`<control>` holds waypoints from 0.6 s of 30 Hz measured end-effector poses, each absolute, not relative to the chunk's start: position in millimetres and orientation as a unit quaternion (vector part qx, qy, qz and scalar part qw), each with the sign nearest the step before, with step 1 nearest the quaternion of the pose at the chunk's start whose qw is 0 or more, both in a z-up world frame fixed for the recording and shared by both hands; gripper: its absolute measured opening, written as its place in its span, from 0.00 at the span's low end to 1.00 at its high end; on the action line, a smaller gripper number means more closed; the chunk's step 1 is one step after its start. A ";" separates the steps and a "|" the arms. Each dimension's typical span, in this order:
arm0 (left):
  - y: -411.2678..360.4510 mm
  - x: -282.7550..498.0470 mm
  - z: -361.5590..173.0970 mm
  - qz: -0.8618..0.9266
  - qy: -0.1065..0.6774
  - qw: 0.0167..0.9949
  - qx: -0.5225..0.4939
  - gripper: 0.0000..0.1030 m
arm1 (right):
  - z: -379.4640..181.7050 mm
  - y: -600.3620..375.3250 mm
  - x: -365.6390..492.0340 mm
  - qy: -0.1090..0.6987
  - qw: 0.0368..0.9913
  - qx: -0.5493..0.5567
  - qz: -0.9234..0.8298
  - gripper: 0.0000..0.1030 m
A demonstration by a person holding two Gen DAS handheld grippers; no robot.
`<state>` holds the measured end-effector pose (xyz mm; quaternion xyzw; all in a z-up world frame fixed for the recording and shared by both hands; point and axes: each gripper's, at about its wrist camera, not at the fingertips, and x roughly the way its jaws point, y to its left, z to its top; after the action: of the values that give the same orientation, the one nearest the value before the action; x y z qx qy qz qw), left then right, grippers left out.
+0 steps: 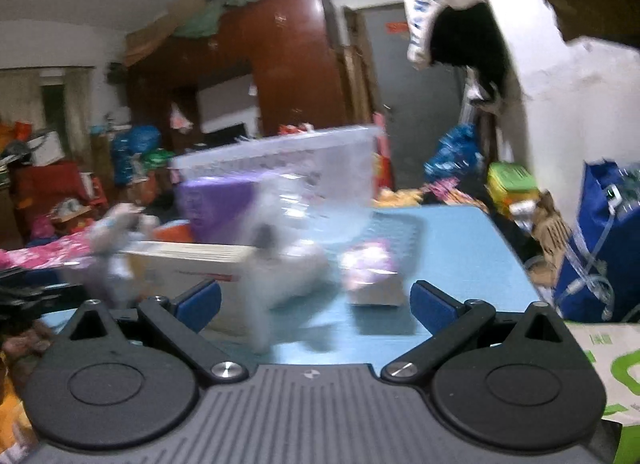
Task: Organize objects
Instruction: 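Grasp the pink-wrapped packet with the right gripper while the left grasps a small wrapped block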
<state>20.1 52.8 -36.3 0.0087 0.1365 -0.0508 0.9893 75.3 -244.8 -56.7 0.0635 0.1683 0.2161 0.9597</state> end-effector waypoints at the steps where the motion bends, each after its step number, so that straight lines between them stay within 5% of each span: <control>1: 51.7 20.3 -36.9 -0.048 0.132 0.990 0.015 0.94 | -58.4 -247.3 82.9 0.180 0.958 0.068 0.211 0.90; 3: 49.0 20.7 -38.0 -0.044 0.123 0.991 0.026 0.94 | -61.0 -249.1 98.1 0.205 0.956 0.069 0.200 0.78; 11: 48.1 30.3 -47.0 -0.044 0.128 0.990 0.032 0.87 | -53.4 -231.0 115.5 0.222 0.955 0.034 0.191 0.72; 18: 53.4 33.6 -52.8 -0.047 0.128 0.991 0.016 0.49 | -57.7 -227.6 114.4 0.236 0.953 0.023 0.189 0.51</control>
<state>33.6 53.4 -52.8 0.0156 0.1275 -0.0466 0.9906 114.4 -227.6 -57.7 0.0226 0.2359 0.1890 0.9529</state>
